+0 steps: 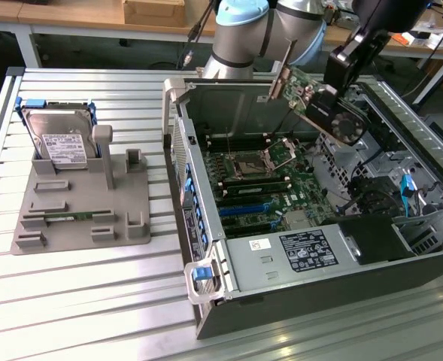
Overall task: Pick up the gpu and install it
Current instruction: 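Insert the gpu into the slot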
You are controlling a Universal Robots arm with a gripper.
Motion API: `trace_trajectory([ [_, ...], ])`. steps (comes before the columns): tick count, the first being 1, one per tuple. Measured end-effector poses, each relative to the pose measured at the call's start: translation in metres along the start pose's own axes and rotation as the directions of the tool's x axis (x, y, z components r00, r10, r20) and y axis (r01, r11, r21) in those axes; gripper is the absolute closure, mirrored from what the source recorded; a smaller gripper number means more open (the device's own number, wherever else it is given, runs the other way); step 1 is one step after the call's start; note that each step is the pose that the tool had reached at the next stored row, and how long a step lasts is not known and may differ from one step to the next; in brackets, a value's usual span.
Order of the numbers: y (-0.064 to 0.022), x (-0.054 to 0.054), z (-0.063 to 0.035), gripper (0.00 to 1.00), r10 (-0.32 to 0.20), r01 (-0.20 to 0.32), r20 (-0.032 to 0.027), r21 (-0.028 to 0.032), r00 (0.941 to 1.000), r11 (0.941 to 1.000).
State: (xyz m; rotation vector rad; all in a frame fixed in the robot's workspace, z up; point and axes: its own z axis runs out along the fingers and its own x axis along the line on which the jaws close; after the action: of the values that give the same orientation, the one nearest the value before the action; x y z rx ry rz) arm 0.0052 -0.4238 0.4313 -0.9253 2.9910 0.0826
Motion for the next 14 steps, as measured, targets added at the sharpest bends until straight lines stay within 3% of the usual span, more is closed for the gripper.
trace_trajectory([
  [3, 0.0000, 0.0000, 0.0002, 0.74, -0.097, 0.097, -0.0044, -0.0027, 0.9953, 0.9953],
  [6, 0.0000, 0.0000, 0.0004, 0.74, -0.206, 0.206, -0.0092, -0.0062, 0.9785, 0.9785],
  [9, 0.0000, 0.0000, 0.0005, 0.74, -0.263, 0.263, -0.0115, -0.0083, 0.9647, 0.9648],
  [14, 0.0000, 0.0000, 0.0008, 0.74, -0.392, 0.392, -0.0166, -0.0135, 0.9199, 0.9200],
])
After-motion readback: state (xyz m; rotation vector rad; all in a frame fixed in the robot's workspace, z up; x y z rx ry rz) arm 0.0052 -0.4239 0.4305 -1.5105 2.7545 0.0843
